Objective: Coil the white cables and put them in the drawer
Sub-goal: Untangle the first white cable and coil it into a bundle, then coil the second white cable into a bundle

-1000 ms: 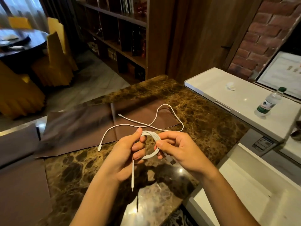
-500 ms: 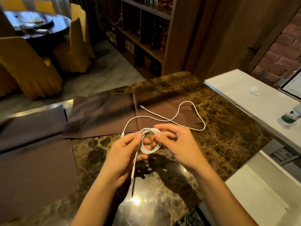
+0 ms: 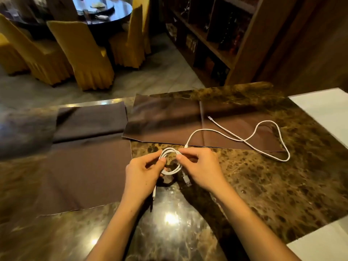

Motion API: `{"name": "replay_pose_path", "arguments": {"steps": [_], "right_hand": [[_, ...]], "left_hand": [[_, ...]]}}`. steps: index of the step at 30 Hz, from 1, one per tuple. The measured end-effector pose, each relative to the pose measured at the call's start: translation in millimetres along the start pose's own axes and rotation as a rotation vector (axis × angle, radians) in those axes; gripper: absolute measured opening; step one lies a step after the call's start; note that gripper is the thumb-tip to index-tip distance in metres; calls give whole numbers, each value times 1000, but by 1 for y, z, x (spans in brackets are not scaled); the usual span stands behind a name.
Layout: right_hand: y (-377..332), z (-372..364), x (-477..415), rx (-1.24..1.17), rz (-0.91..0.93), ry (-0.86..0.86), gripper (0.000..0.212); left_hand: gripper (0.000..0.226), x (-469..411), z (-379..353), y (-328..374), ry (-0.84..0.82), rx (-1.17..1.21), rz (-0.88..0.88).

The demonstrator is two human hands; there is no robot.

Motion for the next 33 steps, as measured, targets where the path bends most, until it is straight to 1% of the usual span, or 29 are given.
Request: {"name": "replay_pose_path", "arguments": {"steps": [6, 11, 14, 17, 20, 27, 33], "right_hand": [[-5, -49, -17, 154, 40, -113, 18], [4, -78, -35, 271, 33, -212, 21], [3, -83, -40, 303, 61, -208, 21], [5, -87, -45, 346, 76, -216, 21], [9, -91, -46, 393, 89, -245, 22], [8, -84, -46, 312, 91, -225, 22], [15, -74, -45, 292, 13, -224, 27]], "left_hand": [[21, -22, 21, -23, 57, -182, 0], [21, -45, 15, -40, 28, -355, 17], [21, -52, 10, -40, 36, -472, -37], [23, -58, 6, -45, 8, -620, -85], [25, -57, 6, -51, -2, -621, -81], [17, -57, 9, -43, 4, -565, -108], [19, -54, 10, -36, 23, -561, -100]]}}
Point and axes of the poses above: each hand's wrist, its own x-axis away from the middle knuckle, its own z-axis out of the back of the hand, y = z × x, the point moved 6 cm from there along -x, towards the middle knuckle, and after that the axes turned 5 degrees about y, right-handed, at the moved point
